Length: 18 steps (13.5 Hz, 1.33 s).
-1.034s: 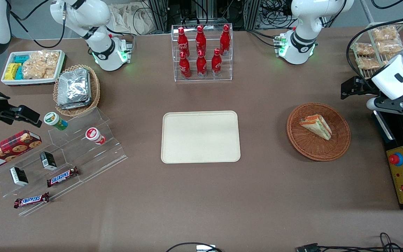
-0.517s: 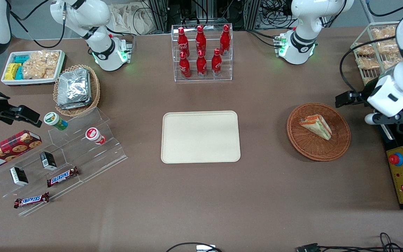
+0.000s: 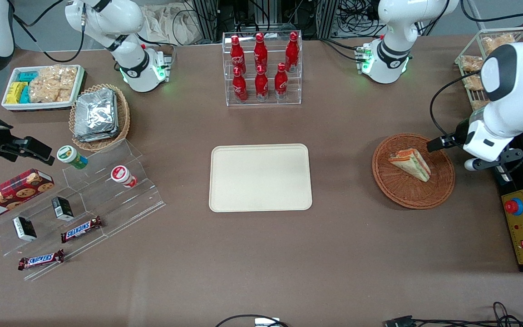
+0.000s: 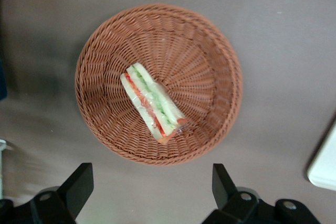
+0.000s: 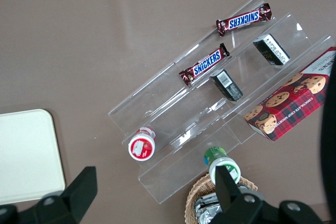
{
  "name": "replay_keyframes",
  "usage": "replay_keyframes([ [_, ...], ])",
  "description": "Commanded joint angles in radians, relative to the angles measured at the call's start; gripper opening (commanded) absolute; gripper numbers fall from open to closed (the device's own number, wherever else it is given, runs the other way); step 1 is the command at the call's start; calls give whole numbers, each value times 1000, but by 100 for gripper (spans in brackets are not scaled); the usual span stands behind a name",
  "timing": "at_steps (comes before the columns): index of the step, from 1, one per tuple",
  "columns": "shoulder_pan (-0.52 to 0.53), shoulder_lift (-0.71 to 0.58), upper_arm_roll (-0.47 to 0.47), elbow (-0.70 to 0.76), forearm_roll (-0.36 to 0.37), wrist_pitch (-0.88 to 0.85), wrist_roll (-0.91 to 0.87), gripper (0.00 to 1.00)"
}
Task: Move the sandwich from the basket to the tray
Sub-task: 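Lower the open left gripper around the wrapped sandwich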
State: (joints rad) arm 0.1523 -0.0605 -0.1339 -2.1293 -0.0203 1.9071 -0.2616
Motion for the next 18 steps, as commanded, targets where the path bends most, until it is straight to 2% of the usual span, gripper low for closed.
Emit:
replay_keyframes([
  [1,6,-52,-6,-116,25,93,-99,100],
  [3,4,-47,-7,-177,53,174,-178,100],
  [8,0,-10,-10,-247,57,299,-312,100],
  [11,-7,34,-15,-274,127,364,-436,100],
  [18,-28,117,-15,-322,171,489,-551,100],
])
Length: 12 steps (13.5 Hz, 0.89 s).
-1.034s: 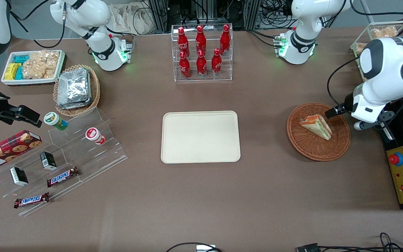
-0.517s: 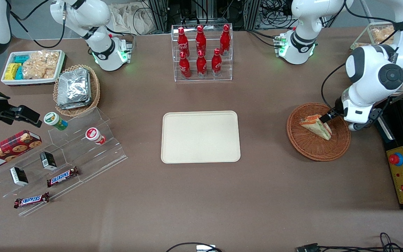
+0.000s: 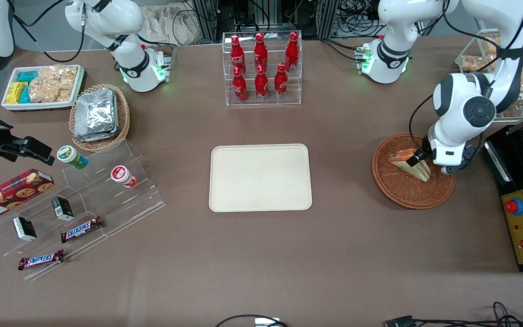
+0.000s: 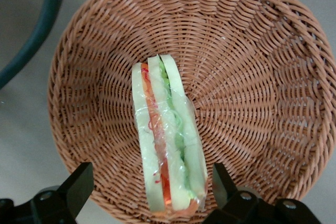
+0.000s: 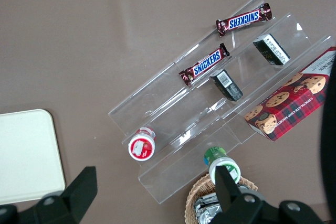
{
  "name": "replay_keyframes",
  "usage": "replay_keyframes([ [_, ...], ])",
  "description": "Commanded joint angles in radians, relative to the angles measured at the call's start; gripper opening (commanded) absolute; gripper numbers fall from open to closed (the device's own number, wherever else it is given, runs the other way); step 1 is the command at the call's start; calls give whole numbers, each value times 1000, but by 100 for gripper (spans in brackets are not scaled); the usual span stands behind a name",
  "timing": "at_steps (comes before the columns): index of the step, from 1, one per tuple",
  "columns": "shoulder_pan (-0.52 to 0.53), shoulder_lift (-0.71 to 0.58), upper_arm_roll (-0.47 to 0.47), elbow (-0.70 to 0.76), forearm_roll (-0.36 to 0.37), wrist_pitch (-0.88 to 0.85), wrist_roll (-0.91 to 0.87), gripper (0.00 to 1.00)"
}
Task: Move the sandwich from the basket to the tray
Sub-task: 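Lower the open left gripper around the wrapped sandwich, then close the left gripper on the sandwich and lift it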
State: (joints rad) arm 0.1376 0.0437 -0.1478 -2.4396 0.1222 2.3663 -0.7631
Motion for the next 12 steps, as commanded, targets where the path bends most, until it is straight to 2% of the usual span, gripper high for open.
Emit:
replay_keyframes([
  [1,-15,22,-1,-16,42,40,-70,100],
  [5,-29,88,-3,-33,138,109,-188,100],
  [8,-30,102,-3,-35,157,113,-203,100],
  [9,-30,104,-1,-35,157,113,-203,92],
  [11,-30,105,-1,-35,157,113,-203,48],
  [12,-30,105,-1,-33,157,113,-202,32],
])
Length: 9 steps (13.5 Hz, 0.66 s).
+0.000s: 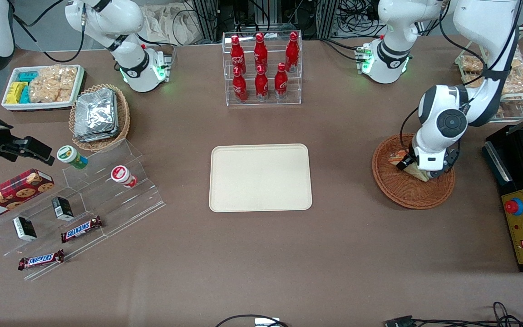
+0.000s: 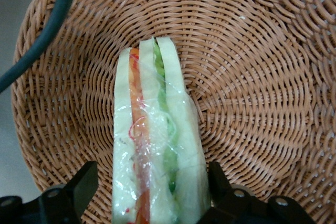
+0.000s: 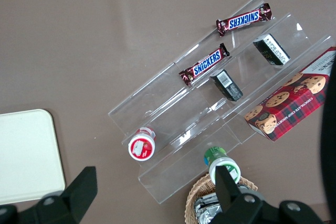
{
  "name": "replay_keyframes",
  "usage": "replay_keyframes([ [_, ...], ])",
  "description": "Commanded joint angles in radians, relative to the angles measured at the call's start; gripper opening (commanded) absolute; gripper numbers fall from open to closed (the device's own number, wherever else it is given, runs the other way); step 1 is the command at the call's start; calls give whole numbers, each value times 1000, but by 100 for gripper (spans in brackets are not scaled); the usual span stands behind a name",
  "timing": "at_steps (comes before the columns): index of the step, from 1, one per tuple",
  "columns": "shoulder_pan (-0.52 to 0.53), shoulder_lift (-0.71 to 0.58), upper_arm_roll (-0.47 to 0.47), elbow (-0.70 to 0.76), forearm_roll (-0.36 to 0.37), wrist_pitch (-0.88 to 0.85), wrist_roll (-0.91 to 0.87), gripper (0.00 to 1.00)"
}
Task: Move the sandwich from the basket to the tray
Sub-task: 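Close the left gripper on the sandwich and lift it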
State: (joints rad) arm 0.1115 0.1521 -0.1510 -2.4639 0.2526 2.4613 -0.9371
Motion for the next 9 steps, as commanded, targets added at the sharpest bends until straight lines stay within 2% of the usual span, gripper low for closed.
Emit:
replay_keyframes([
  [1,-4,-5,2,-6,27,18,-28,19],
  [2,-4,-6,2,-4,27,16,-26,8],
  [3,-4,-12,2,0,27,9,-22,5],
  [6,-6,-43,-1,42,27,-59,-11,4],
  [9,-6,-72,-31,143,30,-217,27,1],
])
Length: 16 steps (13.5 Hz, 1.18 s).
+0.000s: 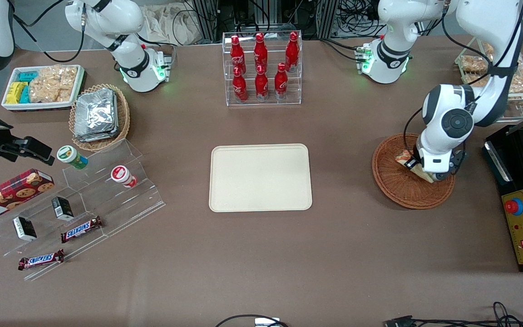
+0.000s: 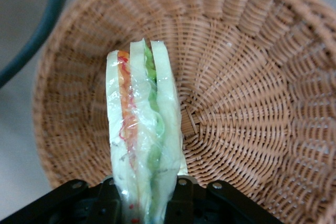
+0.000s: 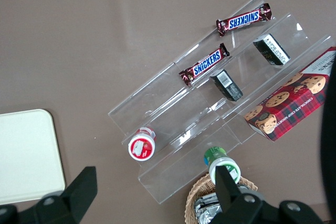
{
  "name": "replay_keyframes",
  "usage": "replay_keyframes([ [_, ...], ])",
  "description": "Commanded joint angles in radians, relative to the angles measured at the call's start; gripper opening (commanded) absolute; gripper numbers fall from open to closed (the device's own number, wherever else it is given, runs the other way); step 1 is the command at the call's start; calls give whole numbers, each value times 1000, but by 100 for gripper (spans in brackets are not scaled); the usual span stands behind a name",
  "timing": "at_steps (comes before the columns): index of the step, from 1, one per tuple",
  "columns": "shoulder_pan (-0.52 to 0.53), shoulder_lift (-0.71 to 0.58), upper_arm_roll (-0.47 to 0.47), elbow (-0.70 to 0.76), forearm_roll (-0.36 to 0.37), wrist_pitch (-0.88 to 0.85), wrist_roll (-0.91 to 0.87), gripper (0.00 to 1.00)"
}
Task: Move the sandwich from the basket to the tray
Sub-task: 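Close the left gripper on the sandwich and lift it, then carry the sandwich with the left gripper over the cream tray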
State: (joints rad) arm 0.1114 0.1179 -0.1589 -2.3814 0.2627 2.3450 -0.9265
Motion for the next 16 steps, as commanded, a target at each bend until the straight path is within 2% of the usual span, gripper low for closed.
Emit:
replay_keyframes([
  [1,-6,-41,-30,94,20,-136,38,1],
  [5,-6,-40,-44,238,-8,-271,193,3],
  [9,-6,-32,-112,312,-92,-297,317,2],
  [12,-6,-29,-185,352,-131,-299,350,1],
  [16,-6,-11,-315,378,-129,-283,368,11],
])
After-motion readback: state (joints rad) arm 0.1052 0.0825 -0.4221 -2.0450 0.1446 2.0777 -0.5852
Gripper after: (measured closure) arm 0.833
